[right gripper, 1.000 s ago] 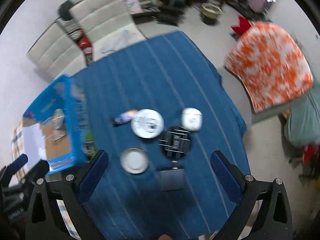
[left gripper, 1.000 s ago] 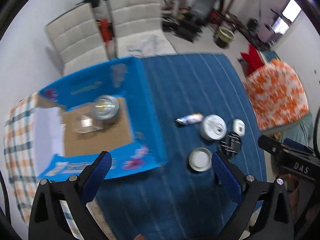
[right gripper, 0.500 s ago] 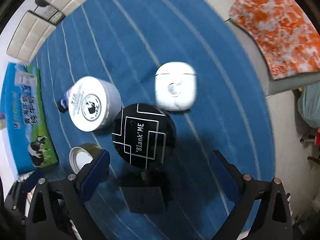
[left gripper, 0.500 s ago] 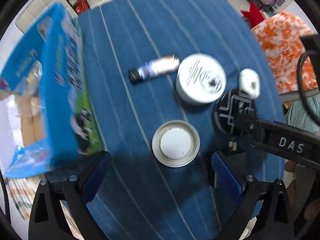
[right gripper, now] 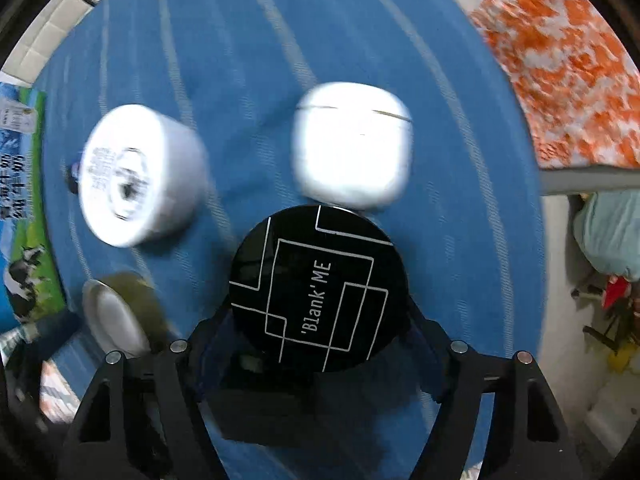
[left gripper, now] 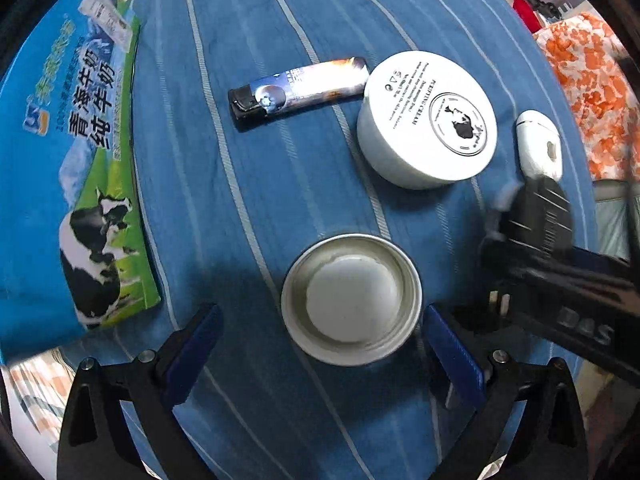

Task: Organize rigid objects
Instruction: 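Grasp the round metal tin with the left tool while the right tool grasps the black Blank'ME case, then carry the metal tin with the left tool while the right tool carries the black case to the box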

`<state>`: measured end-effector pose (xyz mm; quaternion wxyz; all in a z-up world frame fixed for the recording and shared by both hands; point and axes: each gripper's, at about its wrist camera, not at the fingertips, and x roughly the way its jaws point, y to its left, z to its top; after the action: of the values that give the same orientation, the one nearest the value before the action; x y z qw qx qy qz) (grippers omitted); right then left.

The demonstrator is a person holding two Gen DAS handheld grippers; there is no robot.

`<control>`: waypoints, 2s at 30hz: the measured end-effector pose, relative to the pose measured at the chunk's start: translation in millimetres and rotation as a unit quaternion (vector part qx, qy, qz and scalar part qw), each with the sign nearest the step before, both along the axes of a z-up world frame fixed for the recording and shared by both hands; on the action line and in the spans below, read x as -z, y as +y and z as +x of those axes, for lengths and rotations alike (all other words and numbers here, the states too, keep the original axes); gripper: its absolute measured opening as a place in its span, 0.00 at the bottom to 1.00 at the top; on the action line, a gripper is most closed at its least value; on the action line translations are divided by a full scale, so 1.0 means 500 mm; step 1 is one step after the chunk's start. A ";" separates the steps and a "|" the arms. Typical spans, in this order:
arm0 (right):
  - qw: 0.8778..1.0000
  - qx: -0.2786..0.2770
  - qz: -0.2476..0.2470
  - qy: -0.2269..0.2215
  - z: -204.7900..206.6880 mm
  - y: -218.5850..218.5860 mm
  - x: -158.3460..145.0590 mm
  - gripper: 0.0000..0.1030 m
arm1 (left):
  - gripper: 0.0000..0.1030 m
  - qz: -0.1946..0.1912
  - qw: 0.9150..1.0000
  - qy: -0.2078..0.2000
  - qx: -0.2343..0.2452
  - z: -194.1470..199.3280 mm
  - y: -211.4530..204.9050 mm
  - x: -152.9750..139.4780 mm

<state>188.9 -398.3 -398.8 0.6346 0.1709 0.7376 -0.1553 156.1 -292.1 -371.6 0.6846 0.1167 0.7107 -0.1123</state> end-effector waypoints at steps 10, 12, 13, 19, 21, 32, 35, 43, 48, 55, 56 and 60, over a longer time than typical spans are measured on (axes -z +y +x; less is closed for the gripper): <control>0.999 0.040 0.005 -0.002 -0.005 -0.034 0.009 0.84 | 0.73 0.010 1.000 -0.013 0.021 0.004 -0.063 0.032; 0.998 0.061 -0.010 -0.010 -0.008 -0.038 0.004 0.83 | 0.64 0.007 1.000 -0.017 0.023 0.002 -0.074 0.027; 0.997 0.071 -0.022 -0.012 -0.010 -0.037 0.001 0.80 | 0.60 0.006 0.999 -0.020 0.024 -0.001 -0.073 0.025; 0.998 0.051 -0.034 -0.015 -0.008 -0.020 -0.012 0.75 | 0.60 0.005 0.999 -0.027 0.022 -0.018 -0.062 0.001; 0.998 0.044 -0.039 -0.016 -0.018 -0.013 -0.020 0.75 | 0.60 0.001 0.999 -0.035 0.022 -0.032 -0.042 -0.013; 0.996 -0.004 -0.065 -0.060 -0.058 0.027 -0.108 0.75 | 0.60 -0.009 0.999 -0.050 0.017 -0.080 0.009 -0.062; 0.995 -0.018 -0.065 -0.077 -0.058 0.055 -0.139 0.75 | 0.60 -0.013 0.998 -0.064 0.019 -0.101 0.021 -0.090; 0.988 -0.057 -0.057 -0.128 -0.056 0.124 -0.231 0.75 | 0.60 -0.027 0.992 -0.120 0.015 -0.106 0.081 -0.193; 0.982 -0.082 -0.048 -0.161 -0.050 0.178 -0.309 0.75 | 0.60 -0.041 0.989 -0.143 -0.006 -0.102 0.140 -0.255; 0.972 -0.112 -0.037 -0.204 -0.025 0.281 -0.417 0.75 | 0.60 -0.056 0.981 -0.185 -0.021 -0.108 0.236 -0.363; 0.970 -0.115 -0.033 -0.209 -0.019 0.300 -0.431 0.75 | 0.60 -0.057 0.979 -0.193 -0.023 -0.106 0.258 -0.380; 0.963 -0.135 -0.028 -0.233 0.009 0.383 -0.479 0.75 | 0.60 -0.057 0.974 -0.216 -0.036 -0.097 0.346 -0.434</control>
<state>193.4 -206.7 -159.5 0.8083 0.0834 0.5810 -0.0450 107.8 -118.9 -154.4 0.8308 0.0730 0.5426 -0.1000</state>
